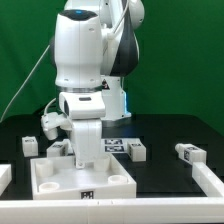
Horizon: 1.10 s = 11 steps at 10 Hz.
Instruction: Assemble one leg
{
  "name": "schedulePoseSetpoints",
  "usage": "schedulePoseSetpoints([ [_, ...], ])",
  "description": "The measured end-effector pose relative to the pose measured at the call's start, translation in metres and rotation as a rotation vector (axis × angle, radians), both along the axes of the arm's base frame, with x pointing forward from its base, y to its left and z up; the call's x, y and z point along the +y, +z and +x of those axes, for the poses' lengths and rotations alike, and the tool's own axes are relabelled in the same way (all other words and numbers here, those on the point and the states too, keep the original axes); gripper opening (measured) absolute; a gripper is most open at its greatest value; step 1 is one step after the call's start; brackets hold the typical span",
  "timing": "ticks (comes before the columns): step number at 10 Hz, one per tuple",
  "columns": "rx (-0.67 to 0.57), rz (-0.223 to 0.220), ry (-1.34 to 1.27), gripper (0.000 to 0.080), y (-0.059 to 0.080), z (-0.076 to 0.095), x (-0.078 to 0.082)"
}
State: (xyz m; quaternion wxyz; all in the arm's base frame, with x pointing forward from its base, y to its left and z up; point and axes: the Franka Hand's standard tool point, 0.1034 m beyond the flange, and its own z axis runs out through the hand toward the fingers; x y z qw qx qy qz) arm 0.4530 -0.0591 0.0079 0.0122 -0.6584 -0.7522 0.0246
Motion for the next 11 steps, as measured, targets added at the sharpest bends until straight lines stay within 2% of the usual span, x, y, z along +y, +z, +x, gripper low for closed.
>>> schedulePoseSetpoints([
  [2, 0.0, 0.011, -0.023, 0.0061, 0.001, 0.009, 0.043],
  [5, -0.015, 0.023, -0.015, 0.0061, 0.0, 0.027, 0.075],
  [6, -0.018, 0.024, -0.008, 0.0061, 0.0, 0.029, 0.079],
  [9, -0.016, 0.024, -0.011, 0.0061, 0.0, 0.028, 0.077],
  [10, -0.018, 0.025, -0.028, 0.0061, -0.001, 0.028, 0.08],
  [11, -0.02, 0.032, -0.047, 0.0061, -0.001, 0.028, 0.096],
])
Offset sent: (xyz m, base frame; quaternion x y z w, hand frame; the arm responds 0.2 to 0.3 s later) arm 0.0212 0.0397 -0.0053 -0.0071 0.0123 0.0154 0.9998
